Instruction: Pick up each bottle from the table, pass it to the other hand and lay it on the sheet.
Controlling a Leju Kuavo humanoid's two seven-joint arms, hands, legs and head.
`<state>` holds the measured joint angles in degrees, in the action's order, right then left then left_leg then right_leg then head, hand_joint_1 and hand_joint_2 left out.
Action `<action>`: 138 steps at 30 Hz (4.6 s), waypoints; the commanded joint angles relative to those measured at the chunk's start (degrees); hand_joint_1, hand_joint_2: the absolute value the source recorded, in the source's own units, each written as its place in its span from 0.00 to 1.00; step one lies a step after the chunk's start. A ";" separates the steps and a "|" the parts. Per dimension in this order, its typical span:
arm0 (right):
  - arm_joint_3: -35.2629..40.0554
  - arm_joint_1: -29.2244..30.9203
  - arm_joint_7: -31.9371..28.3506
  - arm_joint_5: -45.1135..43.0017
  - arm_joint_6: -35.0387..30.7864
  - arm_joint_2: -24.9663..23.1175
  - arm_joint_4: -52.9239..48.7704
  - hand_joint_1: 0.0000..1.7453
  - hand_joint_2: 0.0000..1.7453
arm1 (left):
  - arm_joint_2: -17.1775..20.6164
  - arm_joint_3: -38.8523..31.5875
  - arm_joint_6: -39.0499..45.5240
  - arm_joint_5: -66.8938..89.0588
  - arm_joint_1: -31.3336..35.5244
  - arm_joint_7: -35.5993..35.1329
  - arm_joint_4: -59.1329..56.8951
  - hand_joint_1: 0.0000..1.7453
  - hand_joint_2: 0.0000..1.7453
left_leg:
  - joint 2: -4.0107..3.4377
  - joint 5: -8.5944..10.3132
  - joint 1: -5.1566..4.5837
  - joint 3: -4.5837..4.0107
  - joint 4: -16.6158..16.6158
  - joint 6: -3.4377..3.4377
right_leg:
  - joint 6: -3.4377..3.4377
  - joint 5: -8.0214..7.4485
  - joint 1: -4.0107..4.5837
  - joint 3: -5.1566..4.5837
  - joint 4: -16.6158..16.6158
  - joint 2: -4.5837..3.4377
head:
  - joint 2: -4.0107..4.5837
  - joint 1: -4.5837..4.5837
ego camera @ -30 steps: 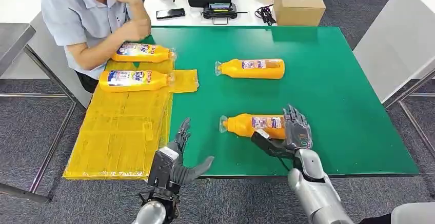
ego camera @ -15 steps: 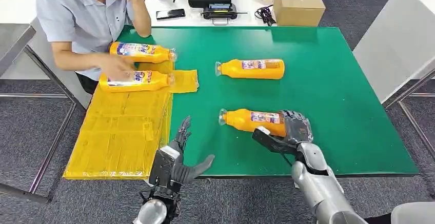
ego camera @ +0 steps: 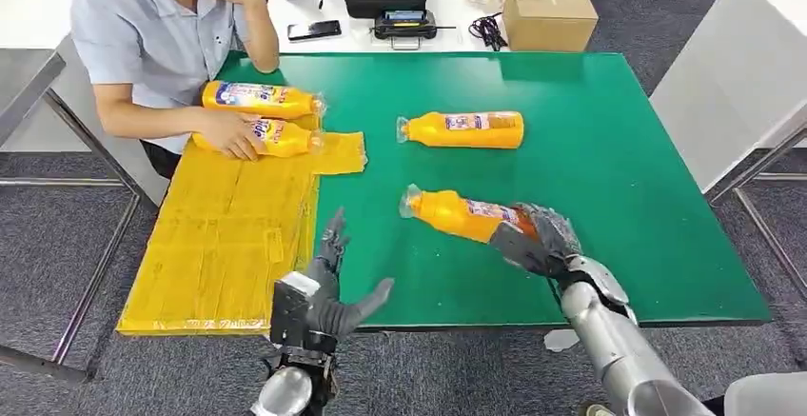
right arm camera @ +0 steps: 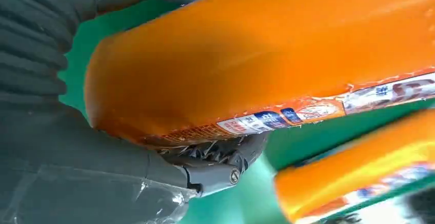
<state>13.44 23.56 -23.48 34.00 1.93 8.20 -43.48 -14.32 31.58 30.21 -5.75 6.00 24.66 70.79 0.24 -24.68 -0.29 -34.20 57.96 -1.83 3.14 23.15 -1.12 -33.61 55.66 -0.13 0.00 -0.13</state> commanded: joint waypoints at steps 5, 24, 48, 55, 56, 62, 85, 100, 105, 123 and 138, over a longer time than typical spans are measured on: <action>-1.15 -5.38 -1.32 -5.99 4.67 -1.10 -3.44 1.00 1.00 | -0.70 -0.71 1.94 -4.74 2.78 2.64 -4.09 0.00 1.00 | 0.08 0.02 0.06 0.10 -0.06 0.08 | -0.10 0.01 0.07 0.12 -0.07 0.10 | 0.00 0.02; 8.92 -5.59 -2.28 -19.11 6.95 -5.77 -15.80 1.00 1.00 | 1.13 7.30 -1.22 -15.87 8.77 -4.05 -19.66 0.00 1.00 | -0.05 0.02 0.04 -0.37 -0.05 0.07 | -0.10 0.00 0.04 -0.29 0.01 -0.10 | 0.00 0.00; 19.17 -0.35 -1.50 -17.71 2.74 -9.71 -8.21 1.00 1.00 | 0.15 4.14 -3.13 -16.58 9.72 -2.22 -12.58 0.00 1.00 | 0.05 -0.01 0.08 -0.52 0.01 0.11 | -0.14 0.04 0.08 -0.40 0.07 -0.05 | 0.00 0.02; 20.73 -1.23 -2.12 -17.99 1.88 -10.15 -8.85 1.00 1.00 | -0.96 1.79 -2.25 -22.02 7.59 -1.61 -7.43 0.00 1.00 | 0.15 0.02 0.04 -0.60 -0.01 0.06 | -0.09 0.04 0.04 -0.46 0.06 0.04 | 0.00 0.02; 20.90 -1.17 -2.12 -18.04 1.77 -10.06 -8.56 1.00 1.00 | -0.76 1.89 -2.30 -22.47 7.50 -1.35 -6.64 0.00 1.00 | 0.13 -0.03 0.07 -0.51 0.01 0.10 | -0.13 0.08 0.07 -0.37 0.07 0.03 | 0.00 0.02; 21.46 -1.06 -2.14 -17.86 1.43 -10.16 -8.11 1.00 1.00 | -0.44 2.56 -1.99 -22.44 8.14 -1.15 -7.07 0.00 1.00 | 0.15 0.00 0.05 -0.52 -0.01 0.08 | -0.12 0.06 0.05 -0.37 0.04 0.05 | 0.00 0.02; 21.18 0.61 -0.54 -19.74 0.62 -11.14 -5.13 0.00 1.00 | 0.11 5.04 -0.37 -16.33 10.07 2.04 -11.08 1.00 1.00 | 0.16 0.00 0.05 -0.48 -0.01 0.10 | -0.15 0.07 0.05 -0.34 0.05 0.07 | 0.00 0.02; 17.34 -6.75 -0.13 -5.04 -17.05 -8.90 -8.22 0.00 1.00 | 3.15 -4.29 9.72 25.94 4.09 3.37 2.24 1.00 1.00 | 0.20 0.00 0.04 -0.54 -0.04 0.07 | -0.11 0.08 0.04 -0.41 0.02 0.10 | 0.00 0.02; 17.29 -6.54 -0.09 -4.85 -16.90 -9.11 -8.21 0.00 1.00 | 2.76 -4.26 9.79 26.04 4.05 3.28 2.02 1.00 1.00 | 0.10 -0.04 0.08 -0.49 0.01 0.14 | -0.18 0.09 0.07 -0.39 0.07 0.04 | 0.00 0.00; 7.24 -16.04 1.48 4.91 -20.00 -9.45 -24.85 0.00 1.00 | 18.04 -2.82 8.73 95.75 9.76 -40.17 -3.02 1.00 1.00 | 0.42 0.08 0.07 -0.44 -0.16 0.19 | -0.25 0.14 0.07 -0.33 0.02 0.34 | 0.00 0.00; 6.57 -13.56 0.68 6.74 -19.50 -11.33 -17.66 0.00 1.00 | 9.69 -7.91 -5.51 92.25 24.16 -36.56 -31.97 1.00 1.00 | 0.29 0.16 0.08 -0.62 -0.01 0.17 | -0.12 0.02 0.06 -0.49 0.06 0.22 | 0.00 0.00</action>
<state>20.94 9.03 -24.00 37.70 -14.82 -2.47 -64.98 -4.15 23.02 25.79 88.83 23.87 -13.77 50.28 0.48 -24.48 -0.27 -34.96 57.97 -1.76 3.13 23.11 -1.14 -34.28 55.75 0.01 0.00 -0.13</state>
